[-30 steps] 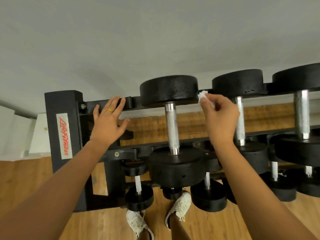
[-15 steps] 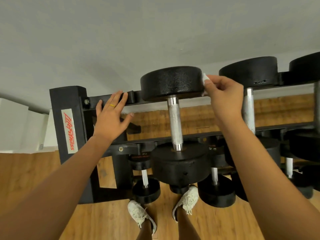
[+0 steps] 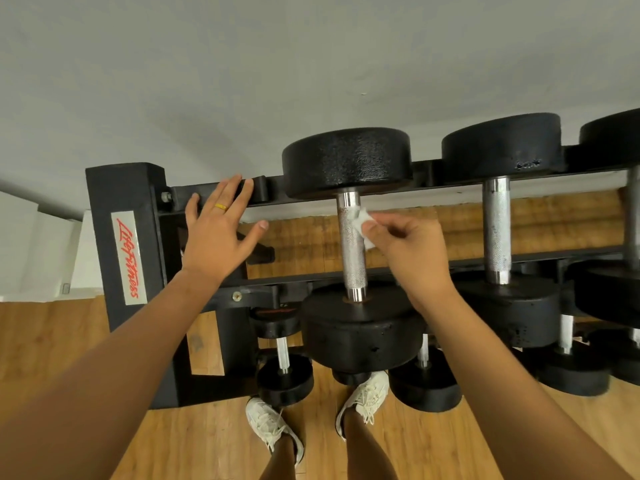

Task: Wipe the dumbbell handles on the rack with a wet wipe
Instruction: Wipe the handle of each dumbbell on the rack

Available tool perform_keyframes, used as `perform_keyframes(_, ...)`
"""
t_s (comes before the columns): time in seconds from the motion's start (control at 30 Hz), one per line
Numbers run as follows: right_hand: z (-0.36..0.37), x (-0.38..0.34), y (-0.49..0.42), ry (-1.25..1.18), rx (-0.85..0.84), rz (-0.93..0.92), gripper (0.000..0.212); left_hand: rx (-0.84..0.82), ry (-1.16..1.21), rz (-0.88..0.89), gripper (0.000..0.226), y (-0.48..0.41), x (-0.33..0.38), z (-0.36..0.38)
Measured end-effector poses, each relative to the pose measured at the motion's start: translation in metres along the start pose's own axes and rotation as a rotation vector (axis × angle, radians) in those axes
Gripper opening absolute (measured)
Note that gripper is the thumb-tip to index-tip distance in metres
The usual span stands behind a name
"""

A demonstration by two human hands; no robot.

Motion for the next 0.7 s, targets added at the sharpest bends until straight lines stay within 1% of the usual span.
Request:
perform_keyframes(0.07, -0.001, 0.001, 0.005, 0.030, -0.028, -0.015, 0.018, 0.006, 0.001, 0.000, 0.068, 0.000, 0.000, 0.001)
perform_keyframes(0.23, 0.000, -0.013, -0.021, -0.030, 0.076, -0.026, 0.012, 0.000, 0.000, -0.001, 0.068, 0.000, 0.000, 0.002)
perform_keyframes(0.37, 0.000, -0.004, -0.006, 0.110, -0.013, -0.060, 0.012, 0.003, -0.008, -0.001, 0.067, 0.000, 0.000, 0.002)
perform_keyframes(0.4, 0.000, -0.005, -0.006, 0.118, -0.011, -0.069, 0.013, 0.008, -0.013, -0.003, 0.067, 0.000, -0.001, 0.002)
perform_keyframes(0.53, 0.000, -0.019, -0.019, 0.027, 0.075, -0.075, 0.014, 0.025, -0.023, -0.001, 0.067, -0.001, -0.001, 0.004)
perform_keyframes(0.6, 0.001, -0.014, -0.011, 0.066, 0.038, -0.083, 0.013, 0.022, -0.029, 0.006, 0.068, 0.000, 0.000, 0.004)
perform_keyframes(0.7, -0.002, 0.009, 0.021, 0.208, -0.105, -0.030, 0.016, 0.022, -0.031, 0.009, 0.069, 0.000, 0.000, 0.003)
Point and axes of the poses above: each hand's wrist, its own y-axis away from the middle knuckle, its own z-axis out of the palm, x = y × z, the point moved 8 cm from there along -y, towards the middle knuckle, and after that the axes turned 7 degrees about z, right-handed, at the moved point
